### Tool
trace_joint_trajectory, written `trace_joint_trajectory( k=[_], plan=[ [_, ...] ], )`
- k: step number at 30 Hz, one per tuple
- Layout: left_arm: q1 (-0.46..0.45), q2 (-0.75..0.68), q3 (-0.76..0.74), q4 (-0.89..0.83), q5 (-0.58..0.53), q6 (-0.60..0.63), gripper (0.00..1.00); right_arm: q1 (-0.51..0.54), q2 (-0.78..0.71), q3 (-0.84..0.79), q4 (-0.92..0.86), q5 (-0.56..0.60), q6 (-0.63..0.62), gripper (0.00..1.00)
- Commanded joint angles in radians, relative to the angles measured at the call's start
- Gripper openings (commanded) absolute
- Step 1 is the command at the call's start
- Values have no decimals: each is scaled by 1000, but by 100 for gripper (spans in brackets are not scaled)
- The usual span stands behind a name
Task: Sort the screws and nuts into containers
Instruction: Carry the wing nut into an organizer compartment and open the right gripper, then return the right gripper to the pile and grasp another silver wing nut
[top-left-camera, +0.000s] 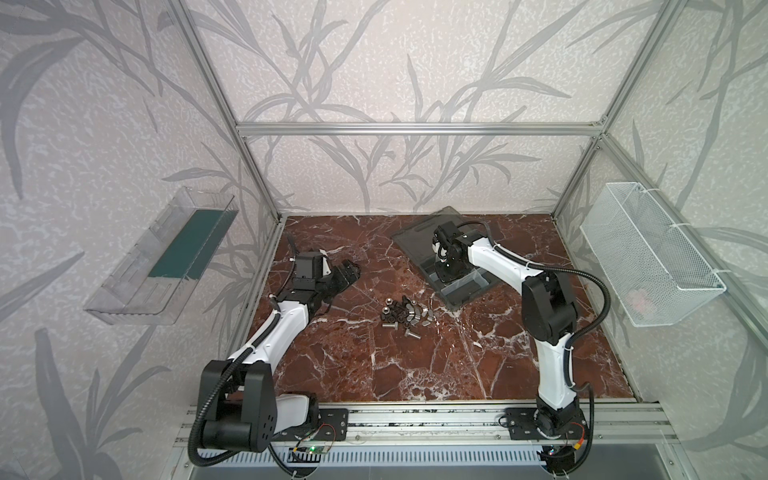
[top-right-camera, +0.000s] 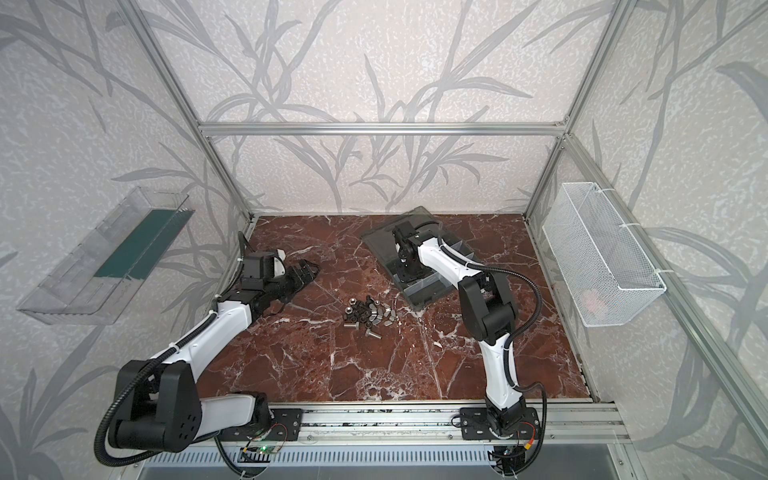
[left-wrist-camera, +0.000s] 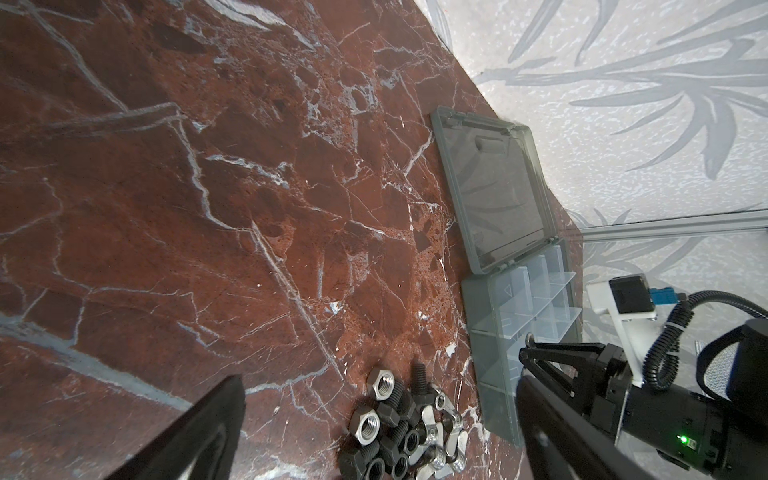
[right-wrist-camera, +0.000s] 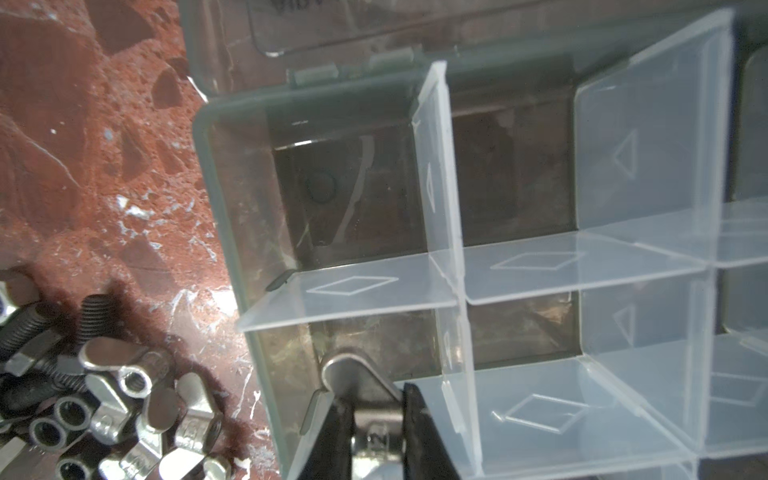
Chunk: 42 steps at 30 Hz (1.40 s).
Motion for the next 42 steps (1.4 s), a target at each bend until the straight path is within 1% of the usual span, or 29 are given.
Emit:
trace_joint_trajectory(
  k=[1, 2, 3, 7, 9, 11, 14, 18, 22, 24, 27, 29, 31, 33, 35, 37, 38, 42],
  plan=[
    [-5, 2, -13, 8, 4, -7, 99, -1, 26, 42, -18, 25, 0, 0],
    [-5, 0, -13, 7, 5, -6, 99, -1, 31, 47, -22, 30, -1, 0],
    [-6, 0, -13, 8, 4, -6, 100, -1, 36, 50, -24, 33, -1, 4],
    [-5, -2, -14, 7, 3, -7, 100, 1, 25, 58, -41, 38, -5, 30],
    [-5, -2, -16, 8, 1, -7, 100, 1, -3, 49, -35, 31, -17, 41],
    [-4, 1, -17, 10, 2, -6, 99, 1, -41, 41, -33, 28, -26, 47],
    [-5, 3, -18, 8, 4, -6, 99, 2, -98, 38, -44, 8, -43, 52],
    [-4, 5, -13, 7, 4, -6, 99, 22, -187, -14, -37, -77, -91, 55],
    [-4, 4, -3, -1, 6, -4, 99, 80, -270, -107, -2, -214, -134, 56],
    [-3, 2, 0, -4, 9, -2, 99, 120, -296, -156, 15, -231, -147, 56],
    [-4, -1, -2, -10, 7, 1, 99, 172, -312, -219, 33, -240, -126, 56],
    [-3, -2, -6, -7, 6, 3, 99, 204, -317, -267, 67, -229, -83, 56],
    [-3, -2, -11, -4, 6, 0, 100, 237, -317, -320, 114, -211, -9, 56],
    [-4, 3, -12, 0, 6, -3, 99, 262, -313, -349, 141, -157, 74, 56],
    [-3, 8, -11, 2, 9, -5, 100, 288, -308, -372, 155, -61, 180, 56],
    [-4, 14, -9, 7, 15, -5, 99, 303, -301, -389, 154, 10, 284, 56],
    [-4, 20, -8, 11, 18, -5, 99, 304, -295, -396, 154, 31, 341, 56],
    [-3, 26, -4, 10, 23, -3, 99, 309, -278, -440, 204, 69, 473, 53]
  ],
)
